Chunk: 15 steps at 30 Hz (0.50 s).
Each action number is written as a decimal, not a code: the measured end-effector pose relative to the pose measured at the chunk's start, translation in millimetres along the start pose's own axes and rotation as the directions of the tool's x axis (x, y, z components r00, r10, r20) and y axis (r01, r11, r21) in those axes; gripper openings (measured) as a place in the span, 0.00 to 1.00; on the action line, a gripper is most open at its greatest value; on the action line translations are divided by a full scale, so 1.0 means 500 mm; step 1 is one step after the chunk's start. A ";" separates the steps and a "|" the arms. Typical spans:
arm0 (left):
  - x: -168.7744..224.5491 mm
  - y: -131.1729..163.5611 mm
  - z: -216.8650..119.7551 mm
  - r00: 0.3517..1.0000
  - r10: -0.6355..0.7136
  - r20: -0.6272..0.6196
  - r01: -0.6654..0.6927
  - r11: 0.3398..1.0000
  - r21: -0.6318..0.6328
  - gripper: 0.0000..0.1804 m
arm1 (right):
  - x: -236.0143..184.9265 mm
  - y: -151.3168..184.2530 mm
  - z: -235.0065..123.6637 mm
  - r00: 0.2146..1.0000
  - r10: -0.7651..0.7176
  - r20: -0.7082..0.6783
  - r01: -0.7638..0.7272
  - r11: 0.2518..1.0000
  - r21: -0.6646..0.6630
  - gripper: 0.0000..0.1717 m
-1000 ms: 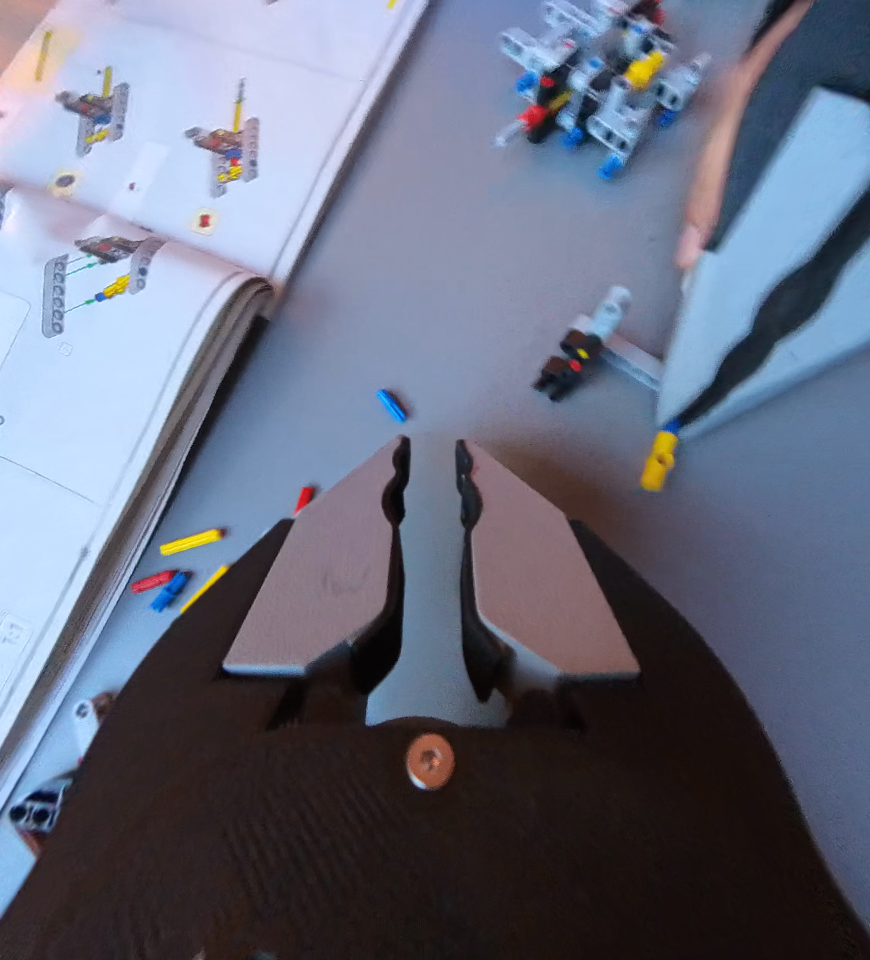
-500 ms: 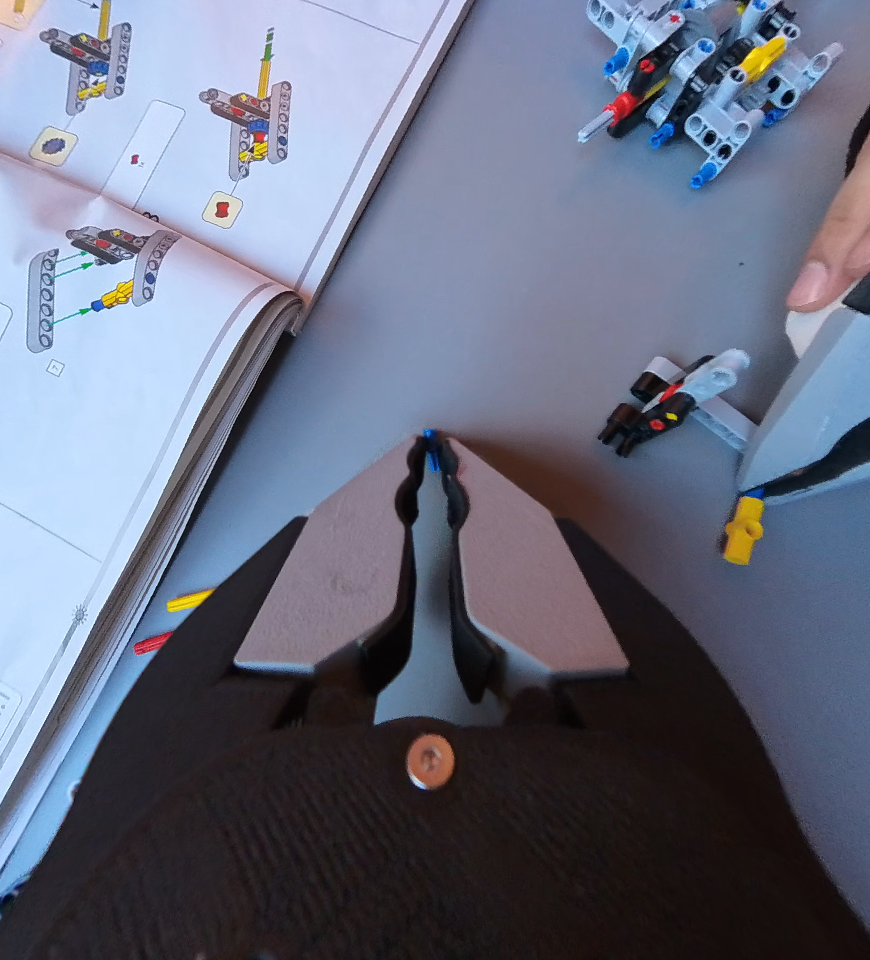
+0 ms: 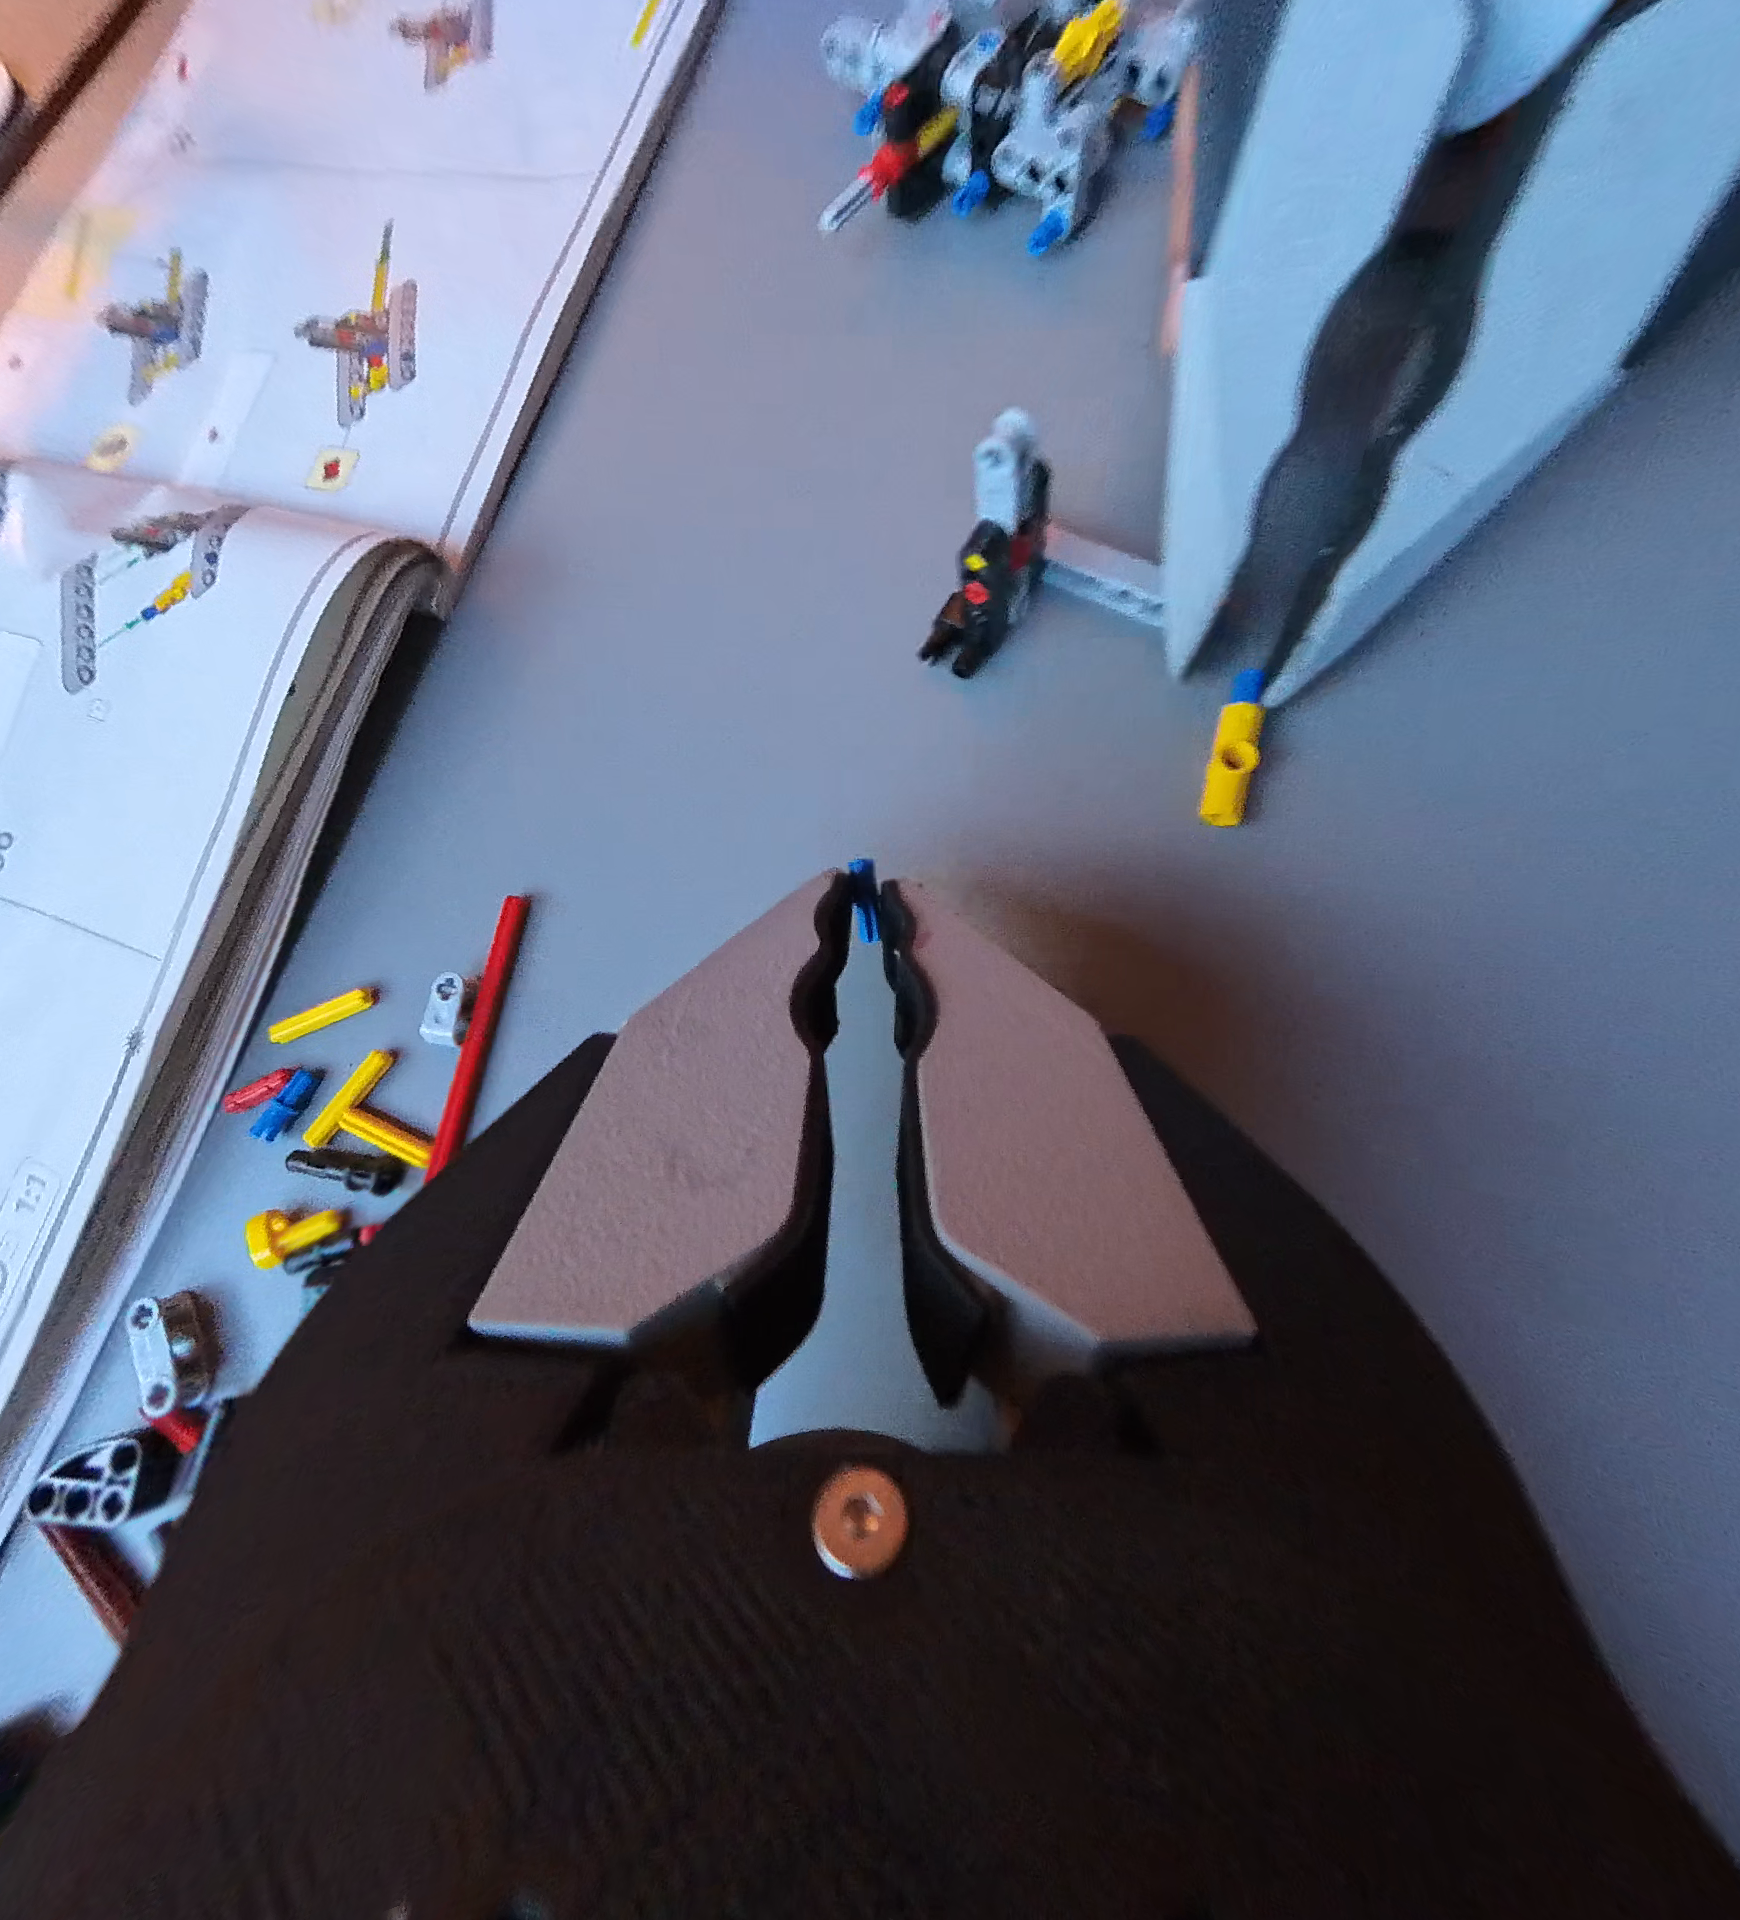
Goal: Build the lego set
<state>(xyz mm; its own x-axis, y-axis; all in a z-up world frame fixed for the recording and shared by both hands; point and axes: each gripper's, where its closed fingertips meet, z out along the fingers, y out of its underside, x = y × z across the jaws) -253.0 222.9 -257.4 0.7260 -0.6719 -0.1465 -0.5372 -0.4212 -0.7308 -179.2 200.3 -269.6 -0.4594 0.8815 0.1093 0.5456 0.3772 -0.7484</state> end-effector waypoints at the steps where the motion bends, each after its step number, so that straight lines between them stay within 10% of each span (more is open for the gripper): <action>1: 0.008 -0.005 -0.008 1.000 0.003 0.000 -0.003 0.999 0.042 0.02 | 0.000 -0.003 -0.002 1.000 0.000 0.000 0.000 1.000 0.012 0.06; 15: 0.002 -0.032 -0.051 0.996 0.030 0.083 -0.047 0.978 0.205 0.02 | 0.021 -0.021 -0.016 0.999 0.043 -0.001 -0.043 0.995 0.092 0.08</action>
<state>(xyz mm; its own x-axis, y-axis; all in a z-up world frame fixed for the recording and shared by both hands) -254.7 213.3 -229.0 0.7429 -0.6311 -0.2233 -0.4709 -0.2554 -0.8444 -184.2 207.9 -255.6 -0.4345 0.8973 0.0778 0.4978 0.3112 -0.8095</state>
